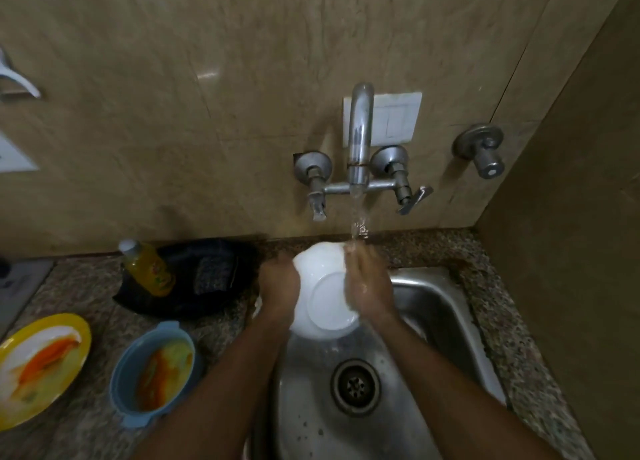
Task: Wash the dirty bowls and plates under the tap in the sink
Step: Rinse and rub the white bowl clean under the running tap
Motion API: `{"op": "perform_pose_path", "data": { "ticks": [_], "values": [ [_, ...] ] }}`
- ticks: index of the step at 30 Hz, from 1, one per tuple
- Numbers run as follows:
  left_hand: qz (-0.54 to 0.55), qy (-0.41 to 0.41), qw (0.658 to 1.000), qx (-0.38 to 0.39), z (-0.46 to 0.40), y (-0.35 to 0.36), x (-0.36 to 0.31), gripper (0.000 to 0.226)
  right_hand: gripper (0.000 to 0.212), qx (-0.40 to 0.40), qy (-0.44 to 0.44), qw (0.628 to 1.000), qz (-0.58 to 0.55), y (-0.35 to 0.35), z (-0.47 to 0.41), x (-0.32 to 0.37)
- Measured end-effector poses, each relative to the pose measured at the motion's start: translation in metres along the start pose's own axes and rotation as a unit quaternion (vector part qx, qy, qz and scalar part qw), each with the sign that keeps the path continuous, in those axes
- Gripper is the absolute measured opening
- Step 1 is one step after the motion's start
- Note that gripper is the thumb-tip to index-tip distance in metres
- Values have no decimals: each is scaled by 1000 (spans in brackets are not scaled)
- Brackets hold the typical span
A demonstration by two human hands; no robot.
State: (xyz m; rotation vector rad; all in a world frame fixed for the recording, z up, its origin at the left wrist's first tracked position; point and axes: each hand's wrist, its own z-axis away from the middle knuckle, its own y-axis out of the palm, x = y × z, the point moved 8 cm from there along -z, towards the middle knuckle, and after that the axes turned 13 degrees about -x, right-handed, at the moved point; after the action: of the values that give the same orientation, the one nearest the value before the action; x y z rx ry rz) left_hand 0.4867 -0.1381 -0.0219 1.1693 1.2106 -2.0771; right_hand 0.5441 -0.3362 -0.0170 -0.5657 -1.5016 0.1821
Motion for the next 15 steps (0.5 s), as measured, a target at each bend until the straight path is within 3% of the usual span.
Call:
{"op": "perform_pose_path", "data": {
  "ticks": [3,4,7,9,12,15],
  "values": [
    [24,-29,999,23,1,2,9,40,53,32,211,973,-86,4,-10,-39],
    [30,-39,998,24,0,1,14,41,55,38,217,972,-77,4,-13,-40],
    [29,-12,999,7,-5,-6,13,40,48,32,156,986,-49,-1,-18,-24],
    [-29,141,990,-9,4,-13,-12,43,43,34,98,995,-10,-9,-26,-11],
    [-99,358,927,49,41,7,-55,43,47,98,15,993,56,-11,-31,18],
    [-183,355,915,53,49,21,-65,58,50,86,-79,984,133,-10,-20,41]
  ]
}}
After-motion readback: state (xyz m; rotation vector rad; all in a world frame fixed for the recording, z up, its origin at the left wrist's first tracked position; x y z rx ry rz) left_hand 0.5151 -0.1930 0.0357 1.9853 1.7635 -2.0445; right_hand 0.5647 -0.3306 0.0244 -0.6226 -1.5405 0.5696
